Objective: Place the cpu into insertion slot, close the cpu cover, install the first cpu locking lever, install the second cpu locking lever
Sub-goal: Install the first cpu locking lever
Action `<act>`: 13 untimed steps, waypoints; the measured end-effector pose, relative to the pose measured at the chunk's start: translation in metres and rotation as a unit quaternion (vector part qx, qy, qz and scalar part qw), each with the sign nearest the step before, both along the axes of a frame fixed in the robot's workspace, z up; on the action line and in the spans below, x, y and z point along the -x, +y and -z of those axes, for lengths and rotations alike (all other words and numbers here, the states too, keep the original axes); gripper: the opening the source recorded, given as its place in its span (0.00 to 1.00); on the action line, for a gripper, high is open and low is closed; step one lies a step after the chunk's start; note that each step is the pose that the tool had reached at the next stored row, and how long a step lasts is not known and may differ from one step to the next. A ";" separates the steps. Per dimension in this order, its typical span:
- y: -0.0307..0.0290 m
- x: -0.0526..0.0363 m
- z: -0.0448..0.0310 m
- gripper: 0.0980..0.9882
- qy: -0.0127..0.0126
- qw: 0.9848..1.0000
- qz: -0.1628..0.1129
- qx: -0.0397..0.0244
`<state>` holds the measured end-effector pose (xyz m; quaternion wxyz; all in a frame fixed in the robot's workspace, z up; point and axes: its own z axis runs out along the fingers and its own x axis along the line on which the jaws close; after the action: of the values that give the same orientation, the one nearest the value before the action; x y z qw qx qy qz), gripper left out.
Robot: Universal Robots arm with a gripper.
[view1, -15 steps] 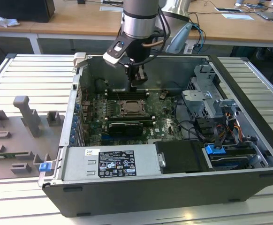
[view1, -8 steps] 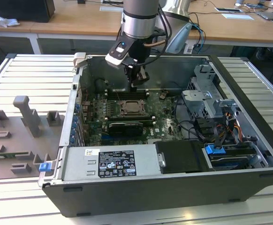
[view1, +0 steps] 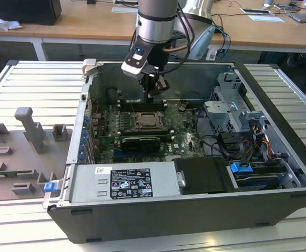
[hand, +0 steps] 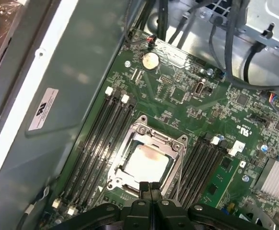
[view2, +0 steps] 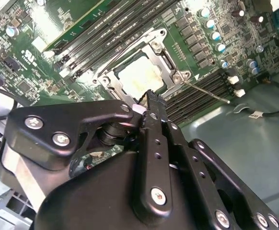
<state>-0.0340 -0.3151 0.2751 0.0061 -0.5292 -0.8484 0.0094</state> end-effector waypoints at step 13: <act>0.0000 0.0000 0.0000 0.01 0.000 0.998 -0.069 0.000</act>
<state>-0.0340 -0.3151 0.2751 0.0054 -0.4695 -0.8829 0.0098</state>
